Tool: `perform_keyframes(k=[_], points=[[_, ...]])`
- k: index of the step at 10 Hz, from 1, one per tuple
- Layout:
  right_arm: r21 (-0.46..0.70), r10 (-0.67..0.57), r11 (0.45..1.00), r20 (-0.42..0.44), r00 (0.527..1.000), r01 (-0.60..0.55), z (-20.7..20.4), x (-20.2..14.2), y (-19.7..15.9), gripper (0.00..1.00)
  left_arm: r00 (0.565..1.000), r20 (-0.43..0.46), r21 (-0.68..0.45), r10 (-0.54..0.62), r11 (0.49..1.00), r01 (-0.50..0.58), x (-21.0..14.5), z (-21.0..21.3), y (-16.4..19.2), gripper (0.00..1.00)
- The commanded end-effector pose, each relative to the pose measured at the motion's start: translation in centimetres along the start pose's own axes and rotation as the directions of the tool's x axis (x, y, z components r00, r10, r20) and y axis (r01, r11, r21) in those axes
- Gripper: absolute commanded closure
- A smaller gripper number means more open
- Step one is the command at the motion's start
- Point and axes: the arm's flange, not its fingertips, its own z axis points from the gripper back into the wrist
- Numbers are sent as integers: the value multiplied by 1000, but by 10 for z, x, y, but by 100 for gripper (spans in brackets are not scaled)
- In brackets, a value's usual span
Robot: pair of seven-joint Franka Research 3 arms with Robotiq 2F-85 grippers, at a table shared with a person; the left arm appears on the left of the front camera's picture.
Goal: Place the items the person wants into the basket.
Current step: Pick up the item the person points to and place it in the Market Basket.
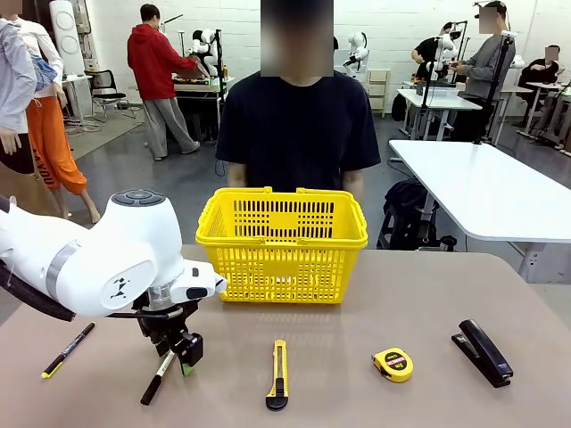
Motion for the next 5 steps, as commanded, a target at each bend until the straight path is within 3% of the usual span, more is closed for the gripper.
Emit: perform_keyframes(k=[1, 2, 4, 5], points=[[15, 12, 1000, 1, 1000, -12, 0, -1, -2, 0, 1000, 25, 1, -16, 1000, 16, -25, -4, -1, 100], [15, 12, 1000, 1, 1000, -12, 0, -1, -2, 0, 1000, 24, 0, -14, 1000, 14, -25, -4, 0, 83], [15, 12, 1000, 1, 1000, -12, 0, -1, -2, 0, 1000, 21, -3, -12, 1000, 12, -24, -5, 0, 100], [15, 12, 1000, 1, 1000, -12, 0, -1, -2, 0, 1000, 21, -4, -14, 1000, 14, -24, -6, 0, 100]])
